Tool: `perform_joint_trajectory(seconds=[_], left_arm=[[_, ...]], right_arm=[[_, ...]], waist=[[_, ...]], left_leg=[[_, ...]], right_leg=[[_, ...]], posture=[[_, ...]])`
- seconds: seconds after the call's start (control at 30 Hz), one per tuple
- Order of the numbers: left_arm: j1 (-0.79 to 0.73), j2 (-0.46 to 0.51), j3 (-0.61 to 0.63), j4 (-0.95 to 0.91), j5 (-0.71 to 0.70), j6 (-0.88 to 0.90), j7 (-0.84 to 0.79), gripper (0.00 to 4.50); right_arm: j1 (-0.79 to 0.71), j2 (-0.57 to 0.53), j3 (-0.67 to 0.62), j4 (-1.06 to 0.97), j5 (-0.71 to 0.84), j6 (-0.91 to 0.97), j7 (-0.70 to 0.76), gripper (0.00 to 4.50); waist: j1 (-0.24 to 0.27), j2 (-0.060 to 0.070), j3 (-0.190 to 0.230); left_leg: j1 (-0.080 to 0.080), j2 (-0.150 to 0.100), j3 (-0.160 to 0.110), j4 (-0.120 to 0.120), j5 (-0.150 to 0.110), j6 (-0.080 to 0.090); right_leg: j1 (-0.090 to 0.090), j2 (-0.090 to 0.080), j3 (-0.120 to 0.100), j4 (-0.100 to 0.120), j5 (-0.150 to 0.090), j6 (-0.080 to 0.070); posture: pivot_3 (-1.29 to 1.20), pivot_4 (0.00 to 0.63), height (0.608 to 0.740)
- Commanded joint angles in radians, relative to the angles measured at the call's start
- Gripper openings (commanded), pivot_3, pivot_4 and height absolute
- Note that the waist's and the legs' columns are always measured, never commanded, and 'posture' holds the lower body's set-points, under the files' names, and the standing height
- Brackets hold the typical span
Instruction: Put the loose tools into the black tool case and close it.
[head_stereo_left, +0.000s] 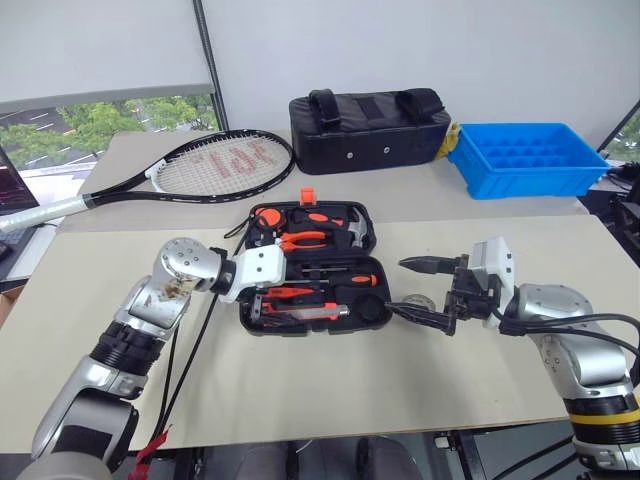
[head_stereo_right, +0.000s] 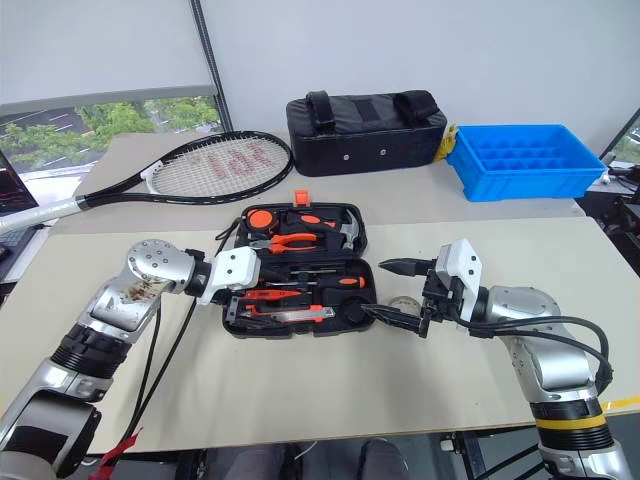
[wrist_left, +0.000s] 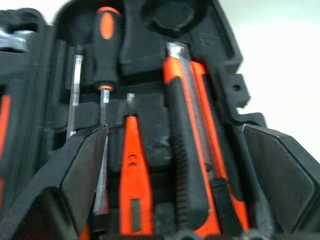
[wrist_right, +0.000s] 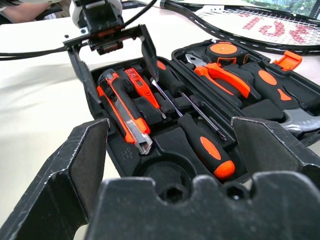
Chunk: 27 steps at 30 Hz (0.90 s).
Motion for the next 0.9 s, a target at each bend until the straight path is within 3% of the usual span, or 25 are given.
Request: perform_joint_trajectory(seconds=[0.03, 0.17, 0.27, 0.37, 0.47, 0.9], left_arm=[[-0.052, -0.037, 0.108, -0.067, -0.137, 0.067, 0.020, 4.42], [-0.029, -0.068, 0.108, -0.076, -0.178, 0.084, 0.009, 3.40], [0.007, -0.073, 0.059, -0.044, -0.128, 0.018, 0.003, 2.20], [0.044, -0.105, 0.053, -0.033, -0.167, 0.024, -0.014, 1.21], [0.060, -0.102, 0.014, 0.052, -0.087, -0.072, -0.014, 0.06], [0.024, -0.125, -0.077, 0.352, 0.099, -0.331, 0.011, 0.01]], right_arm=[[-0.007, -0.002, -0.020, -0.021, -0.005, -0.035, 0.003, 4.50], [-0.017, 0.006, -0.013, -0.011, -0.013, -0.041, 0.004, 4.50], [-0.023, 0.009, -0.011, -0.006, -0.016, -0.044, 0.006, 4.50], [-0.022, 0.010, -0.011, -0.004, -0.019, -0.046, 0.007, 4.50], [-0.020, 0.010, -0.012, -0.005, -0.022, -0.047, 0.006, 4.50], [-0.005, 0.007, -0.016, -0.018, -0.030, -0.047, 0.000, 4.50]], waist=[[0.001, 0.000, 0.000], [0.001, 0.000, 0.000], [-0.003, 0.000, 0.000], [-0.001, 0.000, 0.000], [0.000, 0.000, 0.000], [0.003, 0.000, 0.000]], left_leg=[[0.000, 0.000, 0.000, 0.000, 0.000, 0.000], [0.001, 0.000, 0.000, 0.001, 0.001, -0.001], [0.002, -0.001, 0.000, 0.000, 0.002, -0.004], [0.002, -0.001, 0.000, 0.000, 0.002, -0.004], [0.002, -0.001, 0.000, 0.000, 0.002, -0.003], [0.009, -0.003, 0.000, 0.001, -0.003, 0.005]], right_leg=[[0.000, 0.000, 0.000, 0.000, 0.000, 0.000], [0.002, 0.000, 0.000, 0.000, 0.000, 0.001], [0.002, 0.000, 0.001, 0.000, 0.000, 0.001], [0.002, 0.000, 0.001, 0.000, -0.001, 0.001], [0.002, 0.000, 0.001, 0.000, -0.001, 0.001], [0.007, -0.003, 0.001, -0.002, -0.001, 0.001]], posture=[[0.00, 0.150, 0.740], [0.00, 0.150, 0.740], [0.00, 0.150, 0.740], [0.00, 0.150, 0.740], [0.00, 0.150, 0.740], [0.00, 0.150, 0.740]])
